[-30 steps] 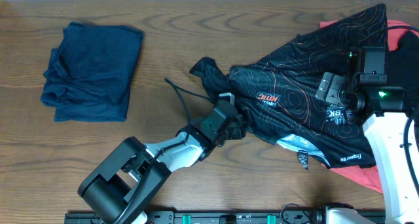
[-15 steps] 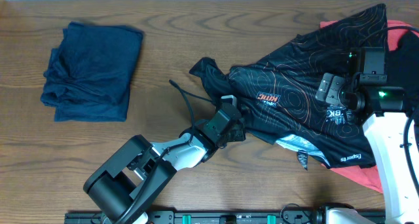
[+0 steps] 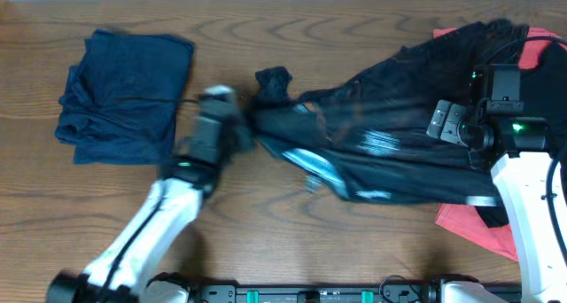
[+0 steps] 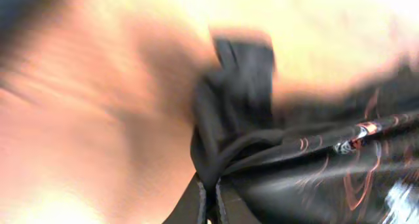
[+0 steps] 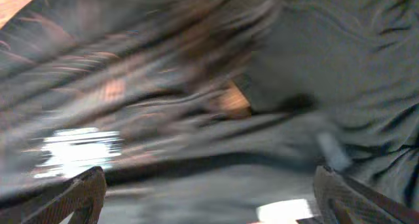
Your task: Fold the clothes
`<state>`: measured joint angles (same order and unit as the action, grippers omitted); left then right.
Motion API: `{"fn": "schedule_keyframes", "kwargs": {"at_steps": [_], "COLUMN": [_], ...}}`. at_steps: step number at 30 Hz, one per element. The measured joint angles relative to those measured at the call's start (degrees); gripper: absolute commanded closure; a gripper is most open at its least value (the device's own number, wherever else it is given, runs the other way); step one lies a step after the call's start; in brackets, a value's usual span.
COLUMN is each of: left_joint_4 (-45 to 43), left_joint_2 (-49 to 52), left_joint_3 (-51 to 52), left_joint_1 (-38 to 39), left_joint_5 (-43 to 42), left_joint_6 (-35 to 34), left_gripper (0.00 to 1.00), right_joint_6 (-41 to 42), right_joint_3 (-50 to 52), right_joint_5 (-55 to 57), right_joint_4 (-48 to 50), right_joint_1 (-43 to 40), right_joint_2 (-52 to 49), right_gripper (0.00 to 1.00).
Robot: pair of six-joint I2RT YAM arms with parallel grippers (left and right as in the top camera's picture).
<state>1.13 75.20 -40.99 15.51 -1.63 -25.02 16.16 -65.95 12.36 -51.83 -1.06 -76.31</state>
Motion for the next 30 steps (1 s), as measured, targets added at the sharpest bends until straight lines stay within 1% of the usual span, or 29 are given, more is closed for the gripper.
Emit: {"fn": "schedule_keyframes", "kwargs": {"at_steps": [1, 6, 7, 8, 9, 11, 12, 15, 18, 21, 23, 25, 28, 30], "left_joint_4": [-0.55, -0.55, -0.55, -0.55, -0.52, -0.52, -0.44, 3.30, 11.50, 19.67, 22.75, 23.65, 21.64, 19.06], "left_joint_2": [-1.09, -0.92, -0.72, -0.63, -0.61, -0.63, -0.63, -0.66, -0.70, -0.68, -0.68, -0.68, -0.17, 0.81], "left_joint_3": [0.00, 0.00, 0.00, 0.00, 0.00, 0.00, -0.02, -0.48, -0.87, -0.83, -0.83, -0.83, -0.85, -0.87], "left_joint_1": [-3.06, -11.74, -13.20, -14.40, -15.21, -16.17, -16.35, -16.02, -13.55, -8.35, -4.02, 0.68, 7.72, 12.44], "left_joint_5": [0.42, 1.01, 0.98, 0.96, 0.70, -0.57, -1.79, -9.16, -17.46, -23.28, -25.55, -27.08, -28.30, -28.11], "left_joint_6": [1.14, 3.63, 4.00, 4.66, 4.85, 4.74, 4.79, 4.48, 2.05, -1.70, -4.15, -7.02, -12.02, -16.46], "left_gripper": [0.94, 0.92, 0.79, 0.56, 0.45, 0.27, 0.02, 0.02, 0.02, 0.02, 0.02, 0.02, 0.01, 0.05], "right_joint_6": [0.02, 0.00, 0.00, 0.00, 0.02, 0.00, 0.02, 0.00, 0.02, 0.02, 0.00, 0.00, 0.00, 0.00], "right_joint_3": [0.00, 0.00, 0.00, 0.00, 0.00, 0.00, 0.00, 0.00, 0.00, 0.00, 0.00, 0.00, 0.00, 0.00], "right_joint_5": [-0.22, -0.57, -0.59, -0.61, -0.61, -0.63, -0.66, -0.81, -0.83, -0.90, -0.94, -0.98, -1.01, -1.01], "right_joint_4": [-0.13, -0.92, -1.03, -1.11, -1.11, -1.14, -1.22, -1.53, -2.01, -2.23, -2.34, -2.60, -3.30, -3.89], "right_joint_1": [0.00, 0.00, 0.00, 0.00, 0.00, 0.00, 0.00, 0.00, 0.00, 0.00, 0.00, 0.00, 0.00, 0.00], "right_joint_2": [0.00, 0.00, 0.00, 0.00, 0.00, 0.00, 0.00, 0.00, 0.00, 0.00, 0.00, 0.00, 0.00, 0.00], "right_gripper": [0.01, 0.01, 0.01, 0.01, 0.01, 0.01, 0.01, 0.01, 0.01, 0.01, 0.01, 0.01, 0.01, 0.01]}}
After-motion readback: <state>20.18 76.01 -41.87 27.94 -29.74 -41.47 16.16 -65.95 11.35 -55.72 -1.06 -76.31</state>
